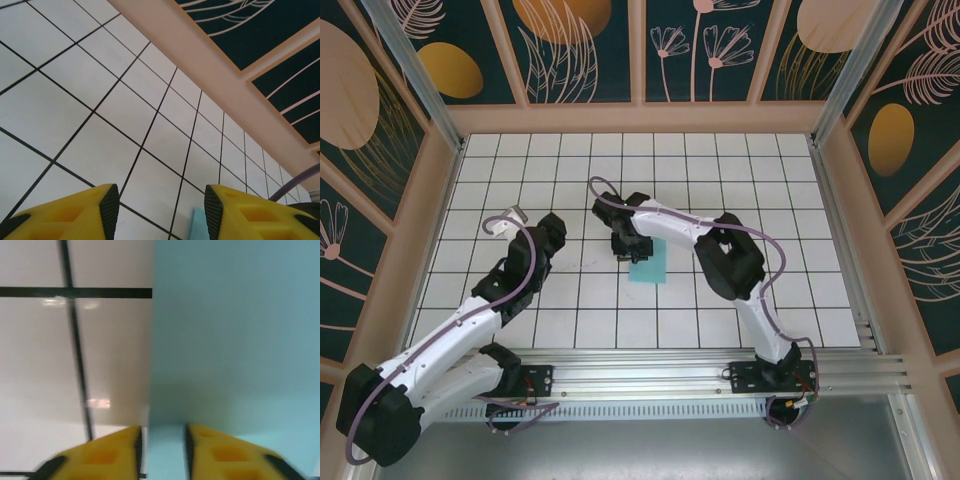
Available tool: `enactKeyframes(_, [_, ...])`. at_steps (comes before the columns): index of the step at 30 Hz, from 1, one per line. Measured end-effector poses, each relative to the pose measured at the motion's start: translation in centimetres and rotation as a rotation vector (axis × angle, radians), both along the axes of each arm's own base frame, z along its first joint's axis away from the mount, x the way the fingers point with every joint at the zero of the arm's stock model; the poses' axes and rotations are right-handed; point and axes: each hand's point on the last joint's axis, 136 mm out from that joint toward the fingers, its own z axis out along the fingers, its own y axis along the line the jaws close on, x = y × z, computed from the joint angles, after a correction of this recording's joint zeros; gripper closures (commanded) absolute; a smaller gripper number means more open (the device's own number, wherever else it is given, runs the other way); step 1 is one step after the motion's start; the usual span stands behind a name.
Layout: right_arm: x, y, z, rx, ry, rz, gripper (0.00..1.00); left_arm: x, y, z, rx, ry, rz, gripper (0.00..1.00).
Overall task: Fold a paper plane with a square sheet of paper (pick it up from the middle)
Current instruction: Turn over the paper at the center of the table.
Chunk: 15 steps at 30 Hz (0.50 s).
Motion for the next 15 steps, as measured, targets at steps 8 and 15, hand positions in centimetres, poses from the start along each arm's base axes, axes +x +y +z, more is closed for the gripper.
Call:
enactKeyframes(8, [0.5,-3.9,8.9,0.347,-0.204,-0.087,0.50,1.3,-4.8,-3.7,0.032,0.115,-0.224,0.52])
enactKeyframes(15, [1.2,-12.0,10.4,0.507,-0.423,-0.289,0.53,4.4,-14.8,-6.6,-0.051,0.233,-0.612,0.70])
